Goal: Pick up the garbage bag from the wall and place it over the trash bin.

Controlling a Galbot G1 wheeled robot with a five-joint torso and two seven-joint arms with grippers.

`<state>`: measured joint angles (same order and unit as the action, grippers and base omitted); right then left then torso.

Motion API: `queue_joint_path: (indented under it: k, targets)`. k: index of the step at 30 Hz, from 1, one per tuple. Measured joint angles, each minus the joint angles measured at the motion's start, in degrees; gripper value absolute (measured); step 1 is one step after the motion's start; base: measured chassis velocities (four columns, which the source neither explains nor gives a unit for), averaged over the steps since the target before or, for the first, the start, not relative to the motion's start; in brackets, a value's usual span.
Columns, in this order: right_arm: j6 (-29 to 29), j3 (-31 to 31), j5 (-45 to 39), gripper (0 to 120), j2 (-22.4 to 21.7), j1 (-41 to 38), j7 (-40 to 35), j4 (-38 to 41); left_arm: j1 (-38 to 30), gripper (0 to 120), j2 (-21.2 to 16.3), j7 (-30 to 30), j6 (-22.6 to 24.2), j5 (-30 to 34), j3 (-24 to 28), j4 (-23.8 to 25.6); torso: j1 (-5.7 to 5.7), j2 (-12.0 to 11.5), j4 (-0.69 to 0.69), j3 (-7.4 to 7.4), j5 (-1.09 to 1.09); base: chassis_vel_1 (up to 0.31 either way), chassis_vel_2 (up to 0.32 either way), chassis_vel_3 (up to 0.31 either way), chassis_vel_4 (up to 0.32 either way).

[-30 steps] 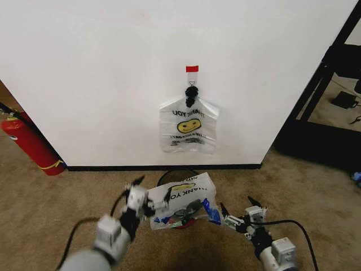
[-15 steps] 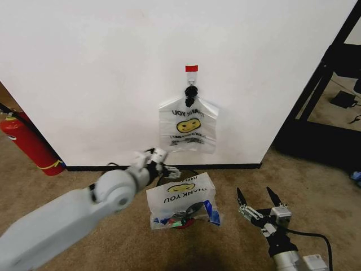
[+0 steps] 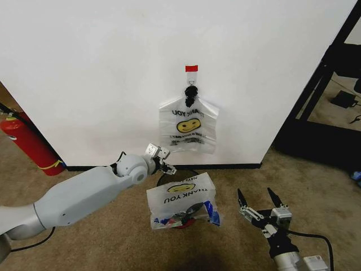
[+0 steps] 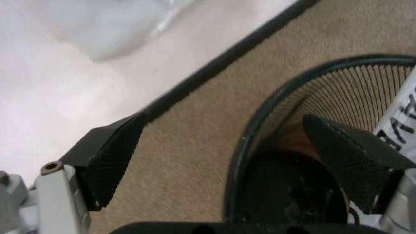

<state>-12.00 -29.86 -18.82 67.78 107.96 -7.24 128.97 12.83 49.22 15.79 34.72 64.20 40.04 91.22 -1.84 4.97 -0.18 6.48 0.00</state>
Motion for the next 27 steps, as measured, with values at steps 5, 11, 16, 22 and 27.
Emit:
queue_joint_path:
  k: [5,11,16,22,27]
  targets:
    - [0.2,-0.5,-0.5,100,-0.1,0.2,-0.5,0.0,-0.3,87,1.5,0.1,0.2,0.5,1.6,-1.7,0.0,0.0,0.0,0.0,0.01,0.0,0.0,0.0,0.0]
    - [0.3,-0.8,-1.1,100,-0.1,0.6,-0.8,0.5,-0.6,68,3.1,-0.1,0.4,0.4,2.6,-4.2,0.0,0.0,-0.01,0.0,0.0,0.0,0.0,0.0,0.0]
    - [0.5,-0.8,-1.5,100,0.0,0.6,-1.2,0.7,-0.7,47,3.5,-0.1,0.6,0.8,3.1,-4.9,0.01,0.0,0.0,0.0,0.0,0.0,0.0,0.0,0.0]
    - [0.8,-0.4,-1.3,100,0.1,0.2,-1.7,0.7,-0.7,26,3.3,0.6,1.2,3.6,3.0,-4.9,0.01,0.0,0.0,-0.01,0.01,0.0,0.0,0.0,0.0]
    - [1.0,-0.3,-1.2,100,0.0,0.0,-2.0,0.4,0.3,11,3.2,1.6,1.5,5.6,1.5,-4.8,0.01,0.0,0.0,-0.01,-0.03,0.0,0.0,0.0,0.0]
